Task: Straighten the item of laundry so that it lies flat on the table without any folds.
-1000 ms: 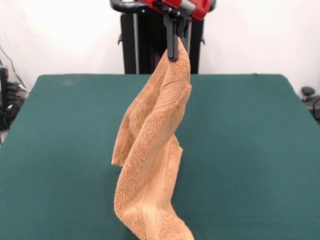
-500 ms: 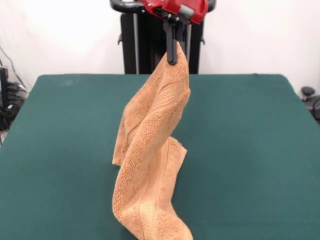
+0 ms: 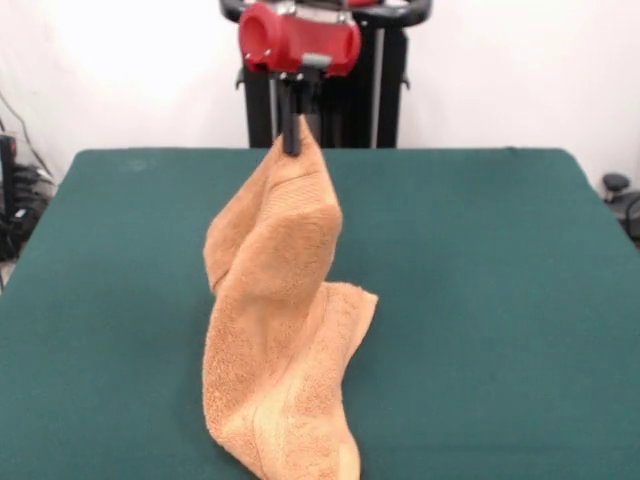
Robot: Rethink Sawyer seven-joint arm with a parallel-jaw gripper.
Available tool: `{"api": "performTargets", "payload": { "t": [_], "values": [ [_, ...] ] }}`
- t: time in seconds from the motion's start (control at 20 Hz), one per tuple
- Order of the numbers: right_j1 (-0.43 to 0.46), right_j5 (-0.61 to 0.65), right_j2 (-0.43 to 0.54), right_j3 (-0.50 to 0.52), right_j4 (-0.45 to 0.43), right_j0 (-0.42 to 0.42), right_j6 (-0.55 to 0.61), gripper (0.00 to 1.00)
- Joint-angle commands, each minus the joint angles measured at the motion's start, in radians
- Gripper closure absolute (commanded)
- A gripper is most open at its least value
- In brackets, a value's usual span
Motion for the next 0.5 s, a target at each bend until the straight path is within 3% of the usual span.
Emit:
{"api": "performTargets", "payload": {
  "t": [0.05,0.5],
  "values": [
    [0.063,0.254,0.148,0.109,-0.003,0.008,-0.354,1.00],
    [0.108,0.392,0.236,0.129,0.062,-0.038,-0.346,1.00]
  ]
}}
